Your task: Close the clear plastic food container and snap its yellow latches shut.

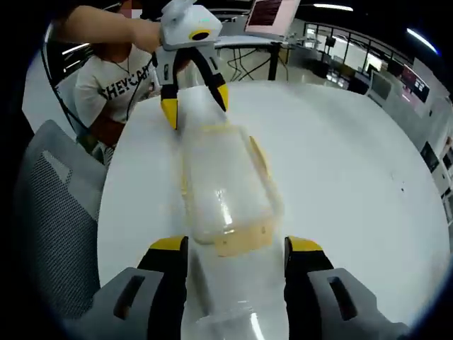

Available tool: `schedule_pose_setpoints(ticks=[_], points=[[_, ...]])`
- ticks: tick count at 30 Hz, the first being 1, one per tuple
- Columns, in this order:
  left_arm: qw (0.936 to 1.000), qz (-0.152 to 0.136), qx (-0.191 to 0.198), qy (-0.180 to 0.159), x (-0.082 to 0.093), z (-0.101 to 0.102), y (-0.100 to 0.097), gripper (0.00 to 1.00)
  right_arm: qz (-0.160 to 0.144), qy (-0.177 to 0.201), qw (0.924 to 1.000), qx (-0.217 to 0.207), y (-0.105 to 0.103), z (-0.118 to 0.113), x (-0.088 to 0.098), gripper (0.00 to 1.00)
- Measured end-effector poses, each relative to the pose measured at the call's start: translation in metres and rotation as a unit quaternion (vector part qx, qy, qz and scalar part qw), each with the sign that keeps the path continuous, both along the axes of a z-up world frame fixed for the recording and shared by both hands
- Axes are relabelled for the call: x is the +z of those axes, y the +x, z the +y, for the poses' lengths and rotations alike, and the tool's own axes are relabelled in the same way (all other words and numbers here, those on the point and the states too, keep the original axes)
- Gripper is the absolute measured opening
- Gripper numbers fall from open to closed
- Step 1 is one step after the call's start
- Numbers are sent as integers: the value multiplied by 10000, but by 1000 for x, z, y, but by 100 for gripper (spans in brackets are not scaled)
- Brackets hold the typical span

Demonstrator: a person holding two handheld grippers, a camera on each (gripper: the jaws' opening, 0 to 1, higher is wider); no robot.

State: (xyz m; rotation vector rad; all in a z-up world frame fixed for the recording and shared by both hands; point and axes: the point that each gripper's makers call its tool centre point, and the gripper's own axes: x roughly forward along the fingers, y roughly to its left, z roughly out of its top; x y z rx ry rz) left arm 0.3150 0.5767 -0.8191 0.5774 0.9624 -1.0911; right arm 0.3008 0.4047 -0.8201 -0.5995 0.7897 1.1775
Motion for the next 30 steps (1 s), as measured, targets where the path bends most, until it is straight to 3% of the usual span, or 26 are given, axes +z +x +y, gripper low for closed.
schedule_pose_setpoints(ticks=[11,24,30], points=[[9983,-13,-473,334,-8,0,3,50,-49,-549,9963,660,3,0,-12,52],[9907,-98,-1206,621,-16,-5,8,41,31,-901,9906,1025,4,3,-24,52],[9876,-137,-1398,706,-19,-8,9,41,65,-1053,9881,1115,5,3,-28,44]])
